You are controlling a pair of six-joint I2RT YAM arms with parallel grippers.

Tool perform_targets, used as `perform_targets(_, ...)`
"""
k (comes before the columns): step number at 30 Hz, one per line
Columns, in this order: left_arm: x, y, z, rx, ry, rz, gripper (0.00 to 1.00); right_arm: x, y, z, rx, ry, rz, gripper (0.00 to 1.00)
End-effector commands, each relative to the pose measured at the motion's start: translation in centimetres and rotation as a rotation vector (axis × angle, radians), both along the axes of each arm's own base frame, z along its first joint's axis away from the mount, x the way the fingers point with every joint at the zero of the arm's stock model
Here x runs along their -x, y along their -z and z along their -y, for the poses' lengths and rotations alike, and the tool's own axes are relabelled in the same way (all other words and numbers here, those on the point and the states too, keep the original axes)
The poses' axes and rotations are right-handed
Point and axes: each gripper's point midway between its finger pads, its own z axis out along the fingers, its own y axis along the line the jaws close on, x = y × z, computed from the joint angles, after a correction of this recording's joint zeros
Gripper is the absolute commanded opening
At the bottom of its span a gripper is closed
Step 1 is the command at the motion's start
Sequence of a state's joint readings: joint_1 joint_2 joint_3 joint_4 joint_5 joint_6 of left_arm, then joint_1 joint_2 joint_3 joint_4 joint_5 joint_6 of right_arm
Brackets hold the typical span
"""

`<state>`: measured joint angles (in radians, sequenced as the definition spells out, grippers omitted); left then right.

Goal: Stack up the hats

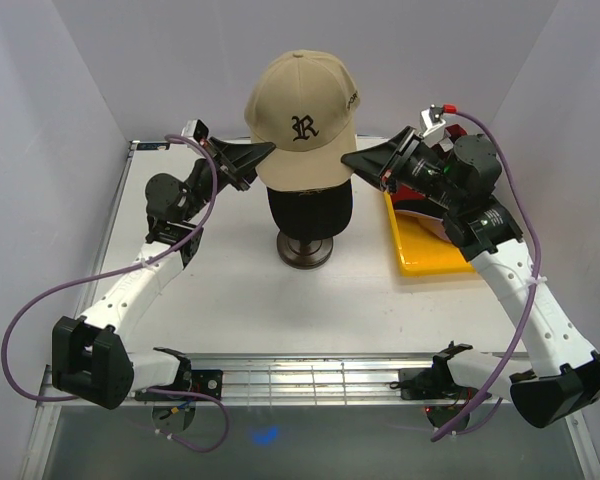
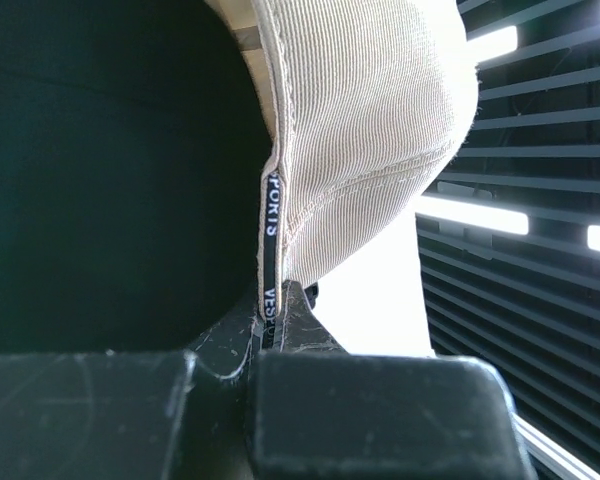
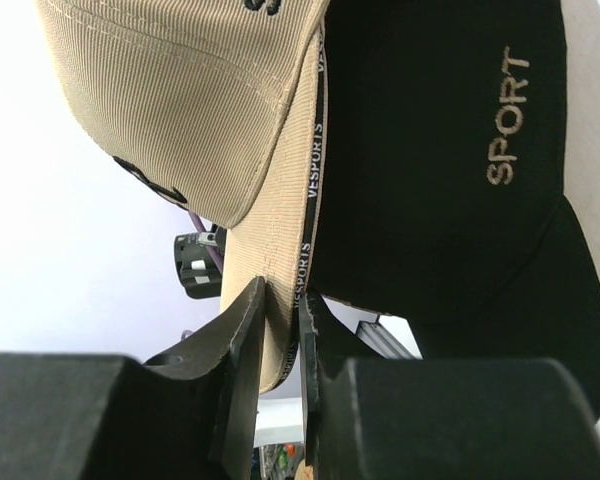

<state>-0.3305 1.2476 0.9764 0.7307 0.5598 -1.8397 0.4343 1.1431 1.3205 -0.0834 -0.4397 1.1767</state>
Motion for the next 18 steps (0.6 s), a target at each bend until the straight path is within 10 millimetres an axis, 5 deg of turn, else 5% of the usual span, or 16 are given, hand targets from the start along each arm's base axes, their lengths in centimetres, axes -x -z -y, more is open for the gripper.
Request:
perform_targets(1,3.2,-0.2,0.5,-0.037,0.086,0.074,0.0,0.3,1.6,-0.3,0.065,-0.008,0.032,0.08)
perform_targets(18,3.4,3.3,0.2,-0.093,0.091,0.052,0.0,-0.2,6.6,-0.1,0.127,0.01,-0.032,0.08)
